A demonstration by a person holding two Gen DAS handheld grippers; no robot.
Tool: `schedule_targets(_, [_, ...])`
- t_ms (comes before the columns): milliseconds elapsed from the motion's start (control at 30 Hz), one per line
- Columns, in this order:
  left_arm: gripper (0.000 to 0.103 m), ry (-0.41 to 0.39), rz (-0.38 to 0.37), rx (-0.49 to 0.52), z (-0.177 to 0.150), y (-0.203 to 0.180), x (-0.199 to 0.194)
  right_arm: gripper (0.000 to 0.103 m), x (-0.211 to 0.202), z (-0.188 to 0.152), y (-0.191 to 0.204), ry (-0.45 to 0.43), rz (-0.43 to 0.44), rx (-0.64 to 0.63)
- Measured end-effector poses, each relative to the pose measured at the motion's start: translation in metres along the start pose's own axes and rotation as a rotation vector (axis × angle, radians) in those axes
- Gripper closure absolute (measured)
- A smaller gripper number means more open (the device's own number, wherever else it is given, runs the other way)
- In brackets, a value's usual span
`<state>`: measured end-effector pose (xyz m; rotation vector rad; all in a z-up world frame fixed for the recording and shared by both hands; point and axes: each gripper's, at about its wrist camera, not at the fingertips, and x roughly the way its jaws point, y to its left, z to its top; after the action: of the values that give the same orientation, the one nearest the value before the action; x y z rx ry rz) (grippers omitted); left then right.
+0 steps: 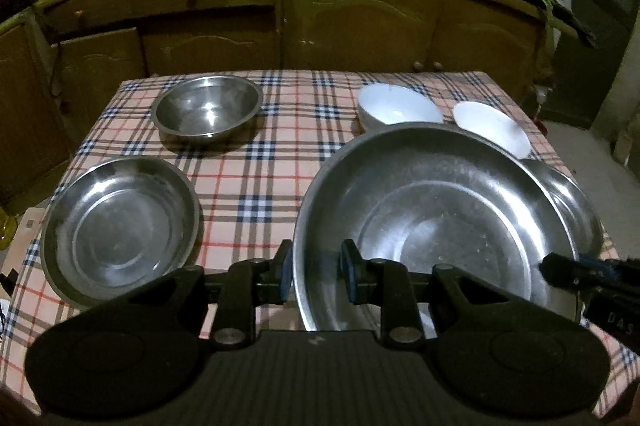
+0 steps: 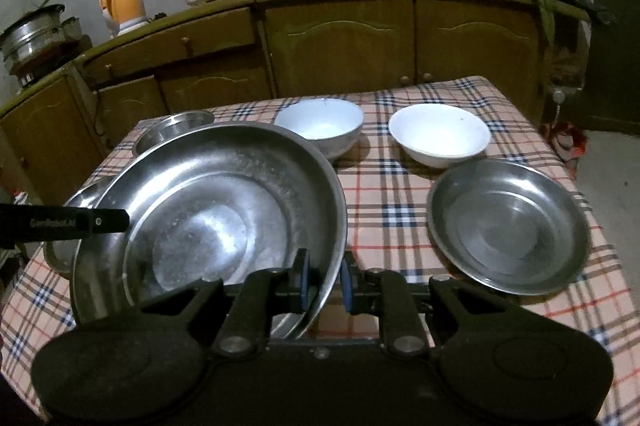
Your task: Organize plates and bowls
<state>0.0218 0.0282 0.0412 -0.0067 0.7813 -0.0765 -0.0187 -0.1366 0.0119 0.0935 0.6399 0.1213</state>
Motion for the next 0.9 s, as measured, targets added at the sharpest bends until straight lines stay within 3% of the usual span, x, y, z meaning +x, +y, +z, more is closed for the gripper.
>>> schedule_targets(300, [0.077,-0.016,0.014,0.045,0.012,-0.023,-0.016,0.081,-0.025,0.006,-0.011,-0.032,-0.02,0.028])
schedule_targets(600, [0.075,-0.065,0.017,0.045,0.007,-0.027,-0.014,0.081,-0.023,0.005,-0.017,-0.089,-0.029,0.026])
schedule_targets(900, [0.075,-0.067,0.016,0.025,0.008,-0.02,-0.011,0.081,-0.014,0.005,-0.011,-0.085,-0.02,0.015])
